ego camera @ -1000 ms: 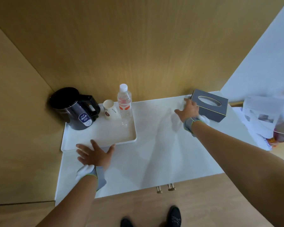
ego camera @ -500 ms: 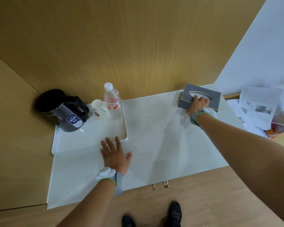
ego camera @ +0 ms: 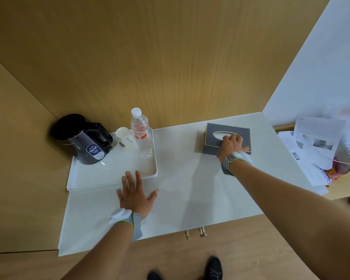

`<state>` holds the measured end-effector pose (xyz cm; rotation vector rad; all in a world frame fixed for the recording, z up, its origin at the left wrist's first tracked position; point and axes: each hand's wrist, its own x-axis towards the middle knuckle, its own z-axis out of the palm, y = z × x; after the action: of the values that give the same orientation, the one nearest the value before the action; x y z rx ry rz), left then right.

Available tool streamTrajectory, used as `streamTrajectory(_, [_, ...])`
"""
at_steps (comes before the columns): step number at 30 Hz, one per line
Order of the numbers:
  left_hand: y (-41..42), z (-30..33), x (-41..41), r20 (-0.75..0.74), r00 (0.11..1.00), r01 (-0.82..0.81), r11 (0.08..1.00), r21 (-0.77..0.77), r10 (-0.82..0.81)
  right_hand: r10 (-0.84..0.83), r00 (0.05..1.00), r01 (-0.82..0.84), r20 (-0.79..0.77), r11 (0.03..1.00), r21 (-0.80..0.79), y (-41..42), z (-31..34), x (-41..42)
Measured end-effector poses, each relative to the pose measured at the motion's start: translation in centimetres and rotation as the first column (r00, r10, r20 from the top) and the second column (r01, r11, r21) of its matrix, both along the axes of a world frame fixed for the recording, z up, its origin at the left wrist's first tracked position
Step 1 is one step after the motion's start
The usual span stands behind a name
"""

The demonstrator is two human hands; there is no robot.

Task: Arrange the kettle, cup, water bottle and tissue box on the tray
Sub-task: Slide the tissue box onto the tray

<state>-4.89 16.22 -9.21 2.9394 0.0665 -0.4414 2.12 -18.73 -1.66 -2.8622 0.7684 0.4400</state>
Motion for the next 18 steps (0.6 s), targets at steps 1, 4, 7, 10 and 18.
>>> streamTrajectory(1, [0.7, 0.0, -0.3, 0.031, 0.998, -0.062, 0.998, 0.001, 0.062, -0.008, 1.000, 0.008, 0.004, 1.000, -0.016, 0.0, -0.4, -0.5])
streamTrajectory(4, [3.5, -0.1, -0.9, 0.029, 0.973, -0.228, 0.974, 0.000, 0.228, -0.101, 0.994, 0.097, 0.039, 0.991, 0.088, 0.1, -1.5, -1.7])
streamTrajectory(7, [5.7, -0.3, -0.9, -0.025, 0.969, -0.246, 0.969, 0.033, 0.246, -0.129, 0.987, 0.113, 0.099, 0.981, 0.159, 0.4, -1.8, -1.9])
streamTrajectory(10, [6.4, -0.4, -0.6, -0.036, 0.979, -0.199, 0.980, 0.024, 0.200, -0.108, 0.990, 0.094, 0.092, 0.985, 0.147, 1.5, -1.9, -2.3])
streamTrajectory(18, [7.1, -0.4, -0.5, -0.055, 0.984, -0.169, 0.985, -0.027, 0.167, -0.042, 0.980, 0.004, 0.197, 0.982, 0.187, 7.6, -1.2, -4.5])
